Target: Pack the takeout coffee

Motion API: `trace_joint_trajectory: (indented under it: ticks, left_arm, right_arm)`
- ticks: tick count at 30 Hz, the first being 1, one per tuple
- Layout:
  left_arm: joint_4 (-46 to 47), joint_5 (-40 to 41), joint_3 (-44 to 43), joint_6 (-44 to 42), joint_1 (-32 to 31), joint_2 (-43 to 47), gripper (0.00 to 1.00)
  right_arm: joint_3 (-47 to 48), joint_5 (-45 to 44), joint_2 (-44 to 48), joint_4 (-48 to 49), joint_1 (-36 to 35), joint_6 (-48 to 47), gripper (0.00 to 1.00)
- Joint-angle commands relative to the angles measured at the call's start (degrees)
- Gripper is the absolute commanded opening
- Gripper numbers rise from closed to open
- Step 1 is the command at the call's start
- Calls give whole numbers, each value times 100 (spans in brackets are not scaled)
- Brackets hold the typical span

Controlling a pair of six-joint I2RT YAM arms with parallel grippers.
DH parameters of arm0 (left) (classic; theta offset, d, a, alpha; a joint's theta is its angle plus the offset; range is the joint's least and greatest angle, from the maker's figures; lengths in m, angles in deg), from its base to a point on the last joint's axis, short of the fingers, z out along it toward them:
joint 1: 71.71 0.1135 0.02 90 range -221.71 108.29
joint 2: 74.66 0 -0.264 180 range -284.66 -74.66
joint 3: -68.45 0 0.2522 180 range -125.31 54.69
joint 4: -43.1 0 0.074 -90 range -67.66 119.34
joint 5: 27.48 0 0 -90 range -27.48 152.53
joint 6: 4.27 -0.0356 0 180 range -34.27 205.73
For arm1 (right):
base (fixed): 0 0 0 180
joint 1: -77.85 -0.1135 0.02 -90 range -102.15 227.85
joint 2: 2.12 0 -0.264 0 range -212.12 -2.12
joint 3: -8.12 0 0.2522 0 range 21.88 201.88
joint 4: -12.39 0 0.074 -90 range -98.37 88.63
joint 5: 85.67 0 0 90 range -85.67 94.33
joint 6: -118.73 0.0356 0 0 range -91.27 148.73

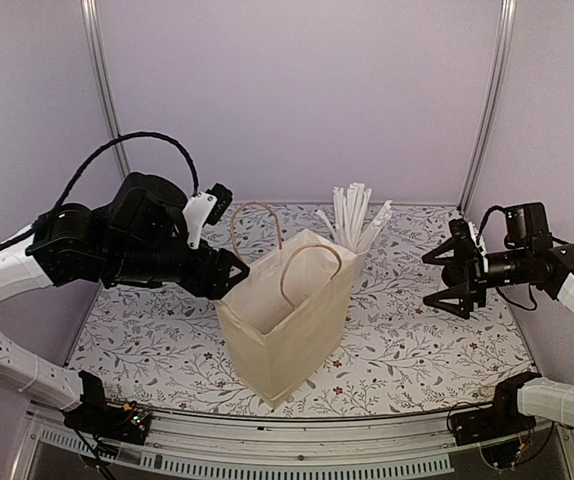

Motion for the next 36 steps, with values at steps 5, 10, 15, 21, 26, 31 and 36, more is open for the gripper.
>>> trace_joint_trajectory:
  ticks: [5, 10, 15, 21, 26, 31, 36]
  left_arm:
    - [593, -696, -223, -351, 728, -91, 67]
    - [834, -974, -568, -669, 892, -414, 62]
    - [867, -1106, -890, -796, 976, -799, 49]
    - [792, -1137, -1188, -885, 1017, -994, 7]
    - [700, -1384, -1729, -1100, 1017, -1079, 0]
    - [493, -1554, -2579, -1382, 1000, -1326, 0]
    - [153, -1639, -3575, -1577, 991, -1714, 0]
  right_arm:
    - [2379, -72, -1442, -1089, -1705, -203, 99]
    - [3602, -260, -2412, -1246, -2573, 219, 94]
    - [4242, -973, -3226, -1274, -3572, 417, 78]
    - [5329, -1099, -4022, -1583, -3915, 599, 16]
    - [6434, -1107, -4215, -1775, -4084, 589, 0]
    - [7335, -1170, -4249, -1771, -4261, 541, 0]
    - [7981, -1204, -4360, -1863, -4330, 458, 0]
